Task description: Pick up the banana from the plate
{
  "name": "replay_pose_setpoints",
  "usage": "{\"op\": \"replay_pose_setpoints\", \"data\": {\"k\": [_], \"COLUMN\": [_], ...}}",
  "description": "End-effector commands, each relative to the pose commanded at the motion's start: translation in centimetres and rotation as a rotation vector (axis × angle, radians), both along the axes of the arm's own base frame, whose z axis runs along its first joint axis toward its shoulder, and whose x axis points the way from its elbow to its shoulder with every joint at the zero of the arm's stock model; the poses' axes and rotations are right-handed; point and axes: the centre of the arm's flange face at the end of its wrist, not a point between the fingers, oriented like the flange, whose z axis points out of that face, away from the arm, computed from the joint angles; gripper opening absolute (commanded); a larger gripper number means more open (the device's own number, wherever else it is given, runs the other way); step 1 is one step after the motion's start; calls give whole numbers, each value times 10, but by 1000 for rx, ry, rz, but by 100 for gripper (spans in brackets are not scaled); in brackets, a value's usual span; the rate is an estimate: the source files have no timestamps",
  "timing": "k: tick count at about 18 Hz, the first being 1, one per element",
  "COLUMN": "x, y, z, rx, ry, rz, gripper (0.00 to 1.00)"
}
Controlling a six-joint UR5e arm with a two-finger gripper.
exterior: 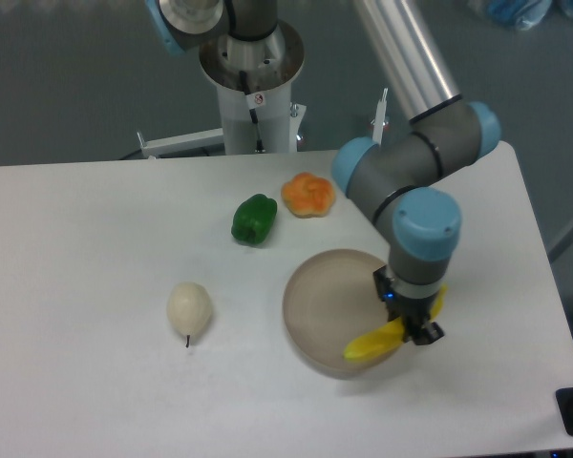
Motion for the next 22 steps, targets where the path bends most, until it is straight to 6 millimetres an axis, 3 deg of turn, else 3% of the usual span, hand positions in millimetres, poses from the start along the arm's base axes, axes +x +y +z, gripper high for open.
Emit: {"op": "replay_pose_setpoints", "data": {"k": [5,9,14,22], "x": [-48,-85,-96,-97], "y": [-14,-33,-30,-28], "z": [18,19,7,12], "rx": [8,20,57,63], "ry": [-13,-44,-82,-76], "rz": [68,135,211,198], "gripper": [18,13,16,14]}}
